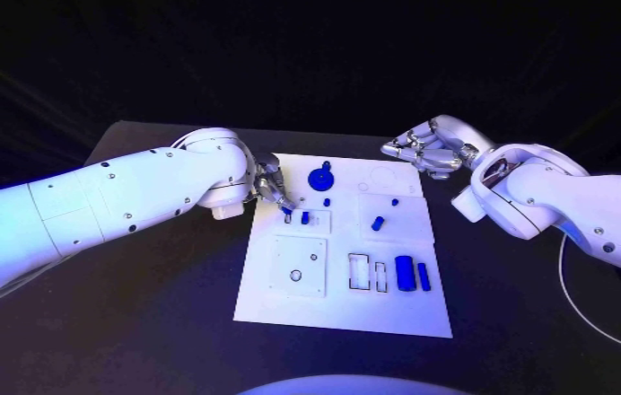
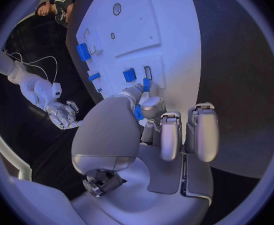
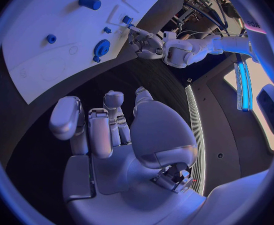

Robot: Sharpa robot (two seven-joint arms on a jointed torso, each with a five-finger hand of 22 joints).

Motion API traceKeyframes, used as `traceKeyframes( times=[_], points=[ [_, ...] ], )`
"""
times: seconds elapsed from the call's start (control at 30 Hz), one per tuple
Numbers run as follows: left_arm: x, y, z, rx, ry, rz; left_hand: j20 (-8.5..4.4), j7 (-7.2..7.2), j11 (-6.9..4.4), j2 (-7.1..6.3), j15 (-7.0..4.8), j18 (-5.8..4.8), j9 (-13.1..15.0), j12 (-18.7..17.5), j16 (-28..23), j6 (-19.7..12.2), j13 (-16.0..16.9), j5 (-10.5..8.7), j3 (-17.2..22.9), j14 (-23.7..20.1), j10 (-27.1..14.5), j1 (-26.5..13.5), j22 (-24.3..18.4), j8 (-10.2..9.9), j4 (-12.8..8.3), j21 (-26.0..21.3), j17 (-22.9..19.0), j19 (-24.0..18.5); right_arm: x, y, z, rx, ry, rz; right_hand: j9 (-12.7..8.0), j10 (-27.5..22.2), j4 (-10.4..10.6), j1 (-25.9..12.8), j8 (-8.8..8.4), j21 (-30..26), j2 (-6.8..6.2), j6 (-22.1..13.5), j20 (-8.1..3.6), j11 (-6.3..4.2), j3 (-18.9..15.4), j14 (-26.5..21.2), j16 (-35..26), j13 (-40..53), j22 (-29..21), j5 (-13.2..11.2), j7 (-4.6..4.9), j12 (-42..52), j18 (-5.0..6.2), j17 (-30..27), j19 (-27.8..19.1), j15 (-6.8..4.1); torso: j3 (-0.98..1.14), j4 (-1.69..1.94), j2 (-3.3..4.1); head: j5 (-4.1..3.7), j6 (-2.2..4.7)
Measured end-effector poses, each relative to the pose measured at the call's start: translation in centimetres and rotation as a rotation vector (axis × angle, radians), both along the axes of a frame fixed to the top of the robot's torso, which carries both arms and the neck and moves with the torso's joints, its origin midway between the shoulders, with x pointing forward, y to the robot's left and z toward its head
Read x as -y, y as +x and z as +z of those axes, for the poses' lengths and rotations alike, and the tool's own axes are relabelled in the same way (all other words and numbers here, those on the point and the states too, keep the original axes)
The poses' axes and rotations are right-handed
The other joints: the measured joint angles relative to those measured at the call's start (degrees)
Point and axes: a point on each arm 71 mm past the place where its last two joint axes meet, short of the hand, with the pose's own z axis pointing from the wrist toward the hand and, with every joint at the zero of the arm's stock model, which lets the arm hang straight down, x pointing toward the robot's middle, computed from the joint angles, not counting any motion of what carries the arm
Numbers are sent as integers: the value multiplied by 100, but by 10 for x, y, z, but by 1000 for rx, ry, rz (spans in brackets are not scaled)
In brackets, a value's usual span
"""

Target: Assemble the parts on the task board

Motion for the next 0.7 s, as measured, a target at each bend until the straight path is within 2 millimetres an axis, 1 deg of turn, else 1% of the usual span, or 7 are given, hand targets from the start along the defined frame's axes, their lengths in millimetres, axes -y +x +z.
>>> traceKeyframes(
  times=[0.2, 0.53, 0.7],
  points=[
    [-2, 1, -3, -5, 16, 4, 0, 0, 0, -52, 0, 0, 0, 0, 0, 0, 0, 0, 35, 0, 0, -53, 0, 21, -23, 0, 0, 0, 0, 0, 0, 0, 0, 0, 0, 0, 0, 0, 0, 0, 0, 0, 0, 0, 0, 0, 0, 0, 0, 0, 0, 0, 0, 2, 0, 0, 1, -2, 1, 9, -7],
    [-3, 1, -4, -11, 26, 3, 0, -8, 0, -82, 0, 0, 17, 0, 0, 11, 0, -17, 93, 0, 0, -83, -1, 20, -34, 0, 0, 0, 0, 0, 0, -1, 0, 0, 0, 0, 0, 0, 0, 0, 0, 0, 0, 0, 0, 0, 0, 0, 0, 0, 0, 0, 1, 1, 0, 0, 3, -12, 1, 3, -26],
    [-3, 0, -4, -18, 31, -4, 0, -1, -20, -82, 0, 0, 15, 0, 0, 19, 6, 2, 100, 0, 21, -83, -1, 17, -41, 0, -1, 0, 1, -1, 0, -1, 0, 0, 0, 0, 0, 0, 0, 0, 0, 0, 0, 0, 0, 0, 0, 0, 0, 0, 0, 0, 0, 1, 0, 0, 7, -11, 1, 2, -42]
  ],
)
